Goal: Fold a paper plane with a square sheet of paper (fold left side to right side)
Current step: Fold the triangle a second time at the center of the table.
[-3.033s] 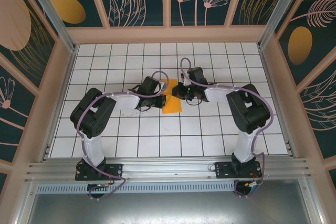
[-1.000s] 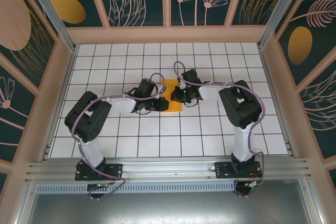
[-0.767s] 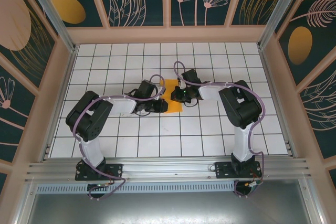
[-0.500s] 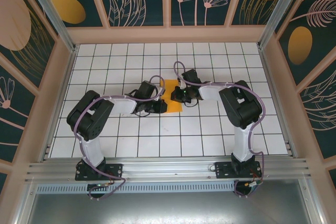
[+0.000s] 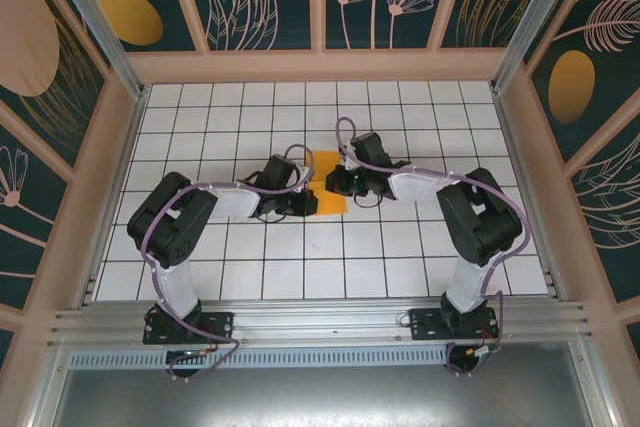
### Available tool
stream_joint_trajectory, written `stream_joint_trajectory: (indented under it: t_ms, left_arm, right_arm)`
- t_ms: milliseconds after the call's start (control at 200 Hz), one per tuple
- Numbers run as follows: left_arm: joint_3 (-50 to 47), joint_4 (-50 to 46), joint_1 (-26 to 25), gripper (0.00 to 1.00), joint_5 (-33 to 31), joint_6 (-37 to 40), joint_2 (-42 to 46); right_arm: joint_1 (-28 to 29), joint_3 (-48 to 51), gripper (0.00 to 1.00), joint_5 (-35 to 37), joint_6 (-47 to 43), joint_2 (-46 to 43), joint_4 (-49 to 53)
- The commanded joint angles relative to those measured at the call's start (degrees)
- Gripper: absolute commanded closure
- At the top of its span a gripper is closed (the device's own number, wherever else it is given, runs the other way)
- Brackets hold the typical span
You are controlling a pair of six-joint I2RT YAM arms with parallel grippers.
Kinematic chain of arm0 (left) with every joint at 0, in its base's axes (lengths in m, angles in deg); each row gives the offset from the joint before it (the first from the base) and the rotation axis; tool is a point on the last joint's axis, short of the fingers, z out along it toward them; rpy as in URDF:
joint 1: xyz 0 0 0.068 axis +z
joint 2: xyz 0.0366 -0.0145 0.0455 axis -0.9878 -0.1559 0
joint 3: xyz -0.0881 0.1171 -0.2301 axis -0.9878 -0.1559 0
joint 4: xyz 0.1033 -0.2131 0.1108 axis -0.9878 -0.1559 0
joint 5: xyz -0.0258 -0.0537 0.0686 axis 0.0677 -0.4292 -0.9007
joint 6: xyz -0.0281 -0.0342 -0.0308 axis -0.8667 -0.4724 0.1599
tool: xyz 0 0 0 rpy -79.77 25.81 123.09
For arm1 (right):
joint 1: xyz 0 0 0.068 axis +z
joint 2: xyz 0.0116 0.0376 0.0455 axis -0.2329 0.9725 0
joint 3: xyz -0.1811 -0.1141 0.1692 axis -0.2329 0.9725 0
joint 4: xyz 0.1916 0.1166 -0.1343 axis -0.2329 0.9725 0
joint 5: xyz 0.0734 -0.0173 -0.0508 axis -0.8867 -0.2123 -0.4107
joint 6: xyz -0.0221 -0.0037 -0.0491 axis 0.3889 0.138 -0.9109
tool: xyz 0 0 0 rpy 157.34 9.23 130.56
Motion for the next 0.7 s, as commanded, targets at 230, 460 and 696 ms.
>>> stream_joint_trajectory:
  t_ms: [230,460,696]
  left_arm:
    - [-1.22,-2.23,0.14,0.95,-1.75,2.26,-2.88]
    - [-1.19,-2.71,0.13,0.95,-2.19,2.52,-2.99]
    - [-1.22,-2.8,0.11,0.95,-2.27,2.52,-3.17]
  right_arm:
    - [2.1,-5.74,1.0,-0.13,-0.43,7.79,-0.07]
    - [2.09,-7.72,1.0,3.57,-1.58,10.23,4.72]
    - [1.79,-7.79,1.0,6.02,-2.28,10.84,7.71]
